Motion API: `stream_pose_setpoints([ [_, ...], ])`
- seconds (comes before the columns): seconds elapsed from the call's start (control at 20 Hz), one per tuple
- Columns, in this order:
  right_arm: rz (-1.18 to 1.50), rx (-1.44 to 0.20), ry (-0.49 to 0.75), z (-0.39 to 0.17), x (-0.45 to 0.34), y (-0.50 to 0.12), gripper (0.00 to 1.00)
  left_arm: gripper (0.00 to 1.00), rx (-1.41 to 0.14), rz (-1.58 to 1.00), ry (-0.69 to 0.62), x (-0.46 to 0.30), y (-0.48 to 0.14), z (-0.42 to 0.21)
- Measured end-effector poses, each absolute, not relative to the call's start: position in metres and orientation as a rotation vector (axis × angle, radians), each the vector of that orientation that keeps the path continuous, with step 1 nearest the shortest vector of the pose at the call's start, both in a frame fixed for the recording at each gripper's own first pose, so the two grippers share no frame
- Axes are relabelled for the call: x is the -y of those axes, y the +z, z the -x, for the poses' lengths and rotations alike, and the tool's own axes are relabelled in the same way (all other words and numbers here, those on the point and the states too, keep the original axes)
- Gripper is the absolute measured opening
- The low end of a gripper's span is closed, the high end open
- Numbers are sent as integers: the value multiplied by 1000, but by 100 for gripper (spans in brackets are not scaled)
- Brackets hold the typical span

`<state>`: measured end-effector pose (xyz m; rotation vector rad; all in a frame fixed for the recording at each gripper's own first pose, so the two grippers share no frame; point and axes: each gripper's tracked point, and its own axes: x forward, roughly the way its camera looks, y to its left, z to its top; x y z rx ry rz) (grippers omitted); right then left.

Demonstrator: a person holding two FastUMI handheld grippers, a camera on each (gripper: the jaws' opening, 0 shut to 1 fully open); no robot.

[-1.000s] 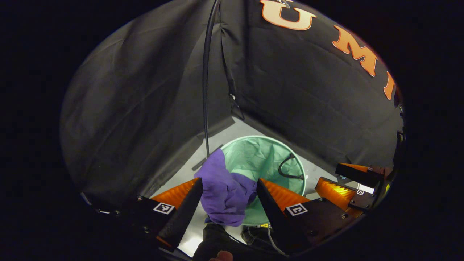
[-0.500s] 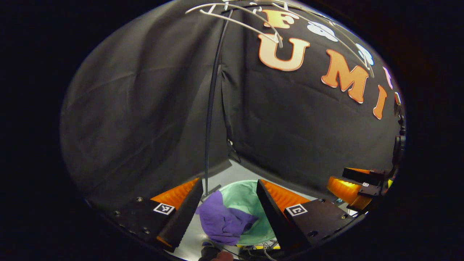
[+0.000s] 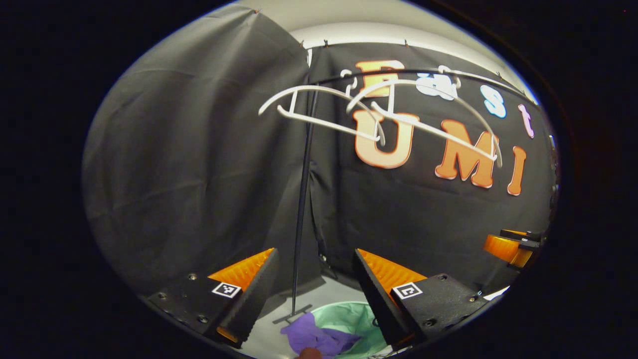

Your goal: Grasp the clothes on the hanger with both hands and then place them into the laundry hamper below.

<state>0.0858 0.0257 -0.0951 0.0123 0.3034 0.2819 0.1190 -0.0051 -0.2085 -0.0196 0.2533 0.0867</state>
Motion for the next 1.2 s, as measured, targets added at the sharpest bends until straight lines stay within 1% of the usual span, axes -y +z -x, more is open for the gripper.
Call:
stream_pose_setpoints([
  [0.05, -7, -273, 270, -84, -21, -78, 99, 95, -222, 30, 83, 7, -195, -116],
  [0.1, -1, -248, 260, -84, -14, -63, 92, 95, -196, 40, 84, 8, -184, -115],
  [0.15, 2, -227, 252, -84, -10, -53, 92, 95, -173, 48, 86, 9, -180, -115],
  [0.2, 1, -209, 245, -85, -7, -46, 92, 92, -152, 53, 92, 7, -174, -115],
  [0.25, -7, -193, 237, -85, -5, -38, 92, 91, -132, 57, 97, 6, -164, -118],
  [0.3, -16, -178, 235, -83, -4, -31, 92, 91, -109, 59, 99, 4, -156, -117],
  [0.35, -19, -157, 227, -83, 0, -22, 92, 95, -89, 57, 103, 3, -151, -116],
  [0.4, -16, -140, 215, -84, 4, -16, 92, 91, -75, 54, 111, 1, -147, -115],
  [0.45, -12, -125, 203, -83, 11, -8, 92, 95, -63, 51, 116, -1, -143, -116],
  [0.5, -9, -111, 191, -83, 17, 0, 92, 95, -56, 46, 122, -2, -140, -119],
  [0.55, -12, -100, 181, -81, 20, 7, 92, 90, -44, 42, 129, -6, -136, -120],
  [0.65, -25, -72, 166, -84, 27, 18, 92, 90, -15, 40, 128, -5, -128, -122],
  [0.7, -23, -62, 156, -86, 31, 22, 92, 90, -4, 39, 129, -6, -126, -124],
  [0.75, -19, -53, 147, -87, 35, 23, 92, 94, 7, 40, 130, -6, -122, -124],
  [0.8, -17, -42, 140, -89, 38, 26, 92, 90, 17, 45, 126, -6, -120, -124],
  [0.85, -13, -36, 135, -88, 39, 28, 92, 91, 23, 51, 119, -4, -118, -125],
  [0.9, -11, -32, 132, -89, 39, 29, 92, 95, 27, 56, 114, -3, -118, -126],
  [0.95, -10, -28, 131, -89, 40, 31, 92, 91, 32, 56, 113, -3, -116, -126],
  [1.2, 1, -14, 132, -89, 38, 33, 92, 90, 53, 42, 108, -3, -106, -126],
])
